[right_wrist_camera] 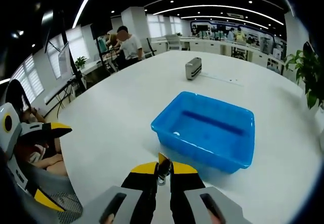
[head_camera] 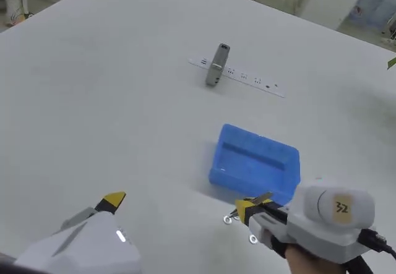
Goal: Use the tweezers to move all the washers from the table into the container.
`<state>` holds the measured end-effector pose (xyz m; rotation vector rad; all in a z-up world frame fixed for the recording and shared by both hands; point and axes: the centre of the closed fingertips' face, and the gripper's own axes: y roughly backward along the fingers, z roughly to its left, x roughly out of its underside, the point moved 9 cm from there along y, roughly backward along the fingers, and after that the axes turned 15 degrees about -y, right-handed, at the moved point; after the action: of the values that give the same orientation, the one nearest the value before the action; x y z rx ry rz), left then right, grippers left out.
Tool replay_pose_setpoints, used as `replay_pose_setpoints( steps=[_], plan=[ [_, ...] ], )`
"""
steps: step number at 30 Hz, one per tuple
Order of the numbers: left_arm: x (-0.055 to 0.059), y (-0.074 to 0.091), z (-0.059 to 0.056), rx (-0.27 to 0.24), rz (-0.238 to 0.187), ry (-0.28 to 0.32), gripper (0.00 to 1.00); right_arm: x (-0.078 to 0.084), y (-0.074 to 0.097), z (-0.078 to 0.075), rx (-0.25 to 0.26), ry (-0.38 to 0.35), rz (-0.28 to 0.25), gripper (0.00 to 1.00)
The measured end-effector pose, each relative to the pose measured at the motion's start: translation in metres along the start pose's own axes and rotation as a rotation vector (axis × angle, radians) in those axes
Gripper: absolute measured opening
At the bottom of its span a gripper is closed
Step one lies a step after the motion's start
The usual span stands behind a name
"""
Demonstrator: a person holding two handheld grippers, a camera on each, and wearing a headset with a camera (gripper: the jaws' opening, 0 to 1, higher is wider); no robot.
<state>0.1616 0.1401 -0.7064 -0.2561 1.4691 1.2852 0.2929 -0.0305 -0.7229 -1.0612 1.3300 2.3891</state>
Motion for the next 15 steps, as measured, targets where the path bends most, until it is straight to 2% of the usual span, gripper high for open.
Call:
replay_pose_setpoints(
  steps=[4,15],
  plan=[
    [-0.0001,0.0000,-0.0001,0.001,-0.002,0.002,0.99,0.0008,-0.0048,-0.0027,-0.003,-0.030,0.002,0.05],
    [0.0005,0.0003,0.0006,-0.010,0.005,-0.008,0.99,0.0011,-0.0033,-0.0008,0.006,-0.002,0.010,0.04]
  ],
)
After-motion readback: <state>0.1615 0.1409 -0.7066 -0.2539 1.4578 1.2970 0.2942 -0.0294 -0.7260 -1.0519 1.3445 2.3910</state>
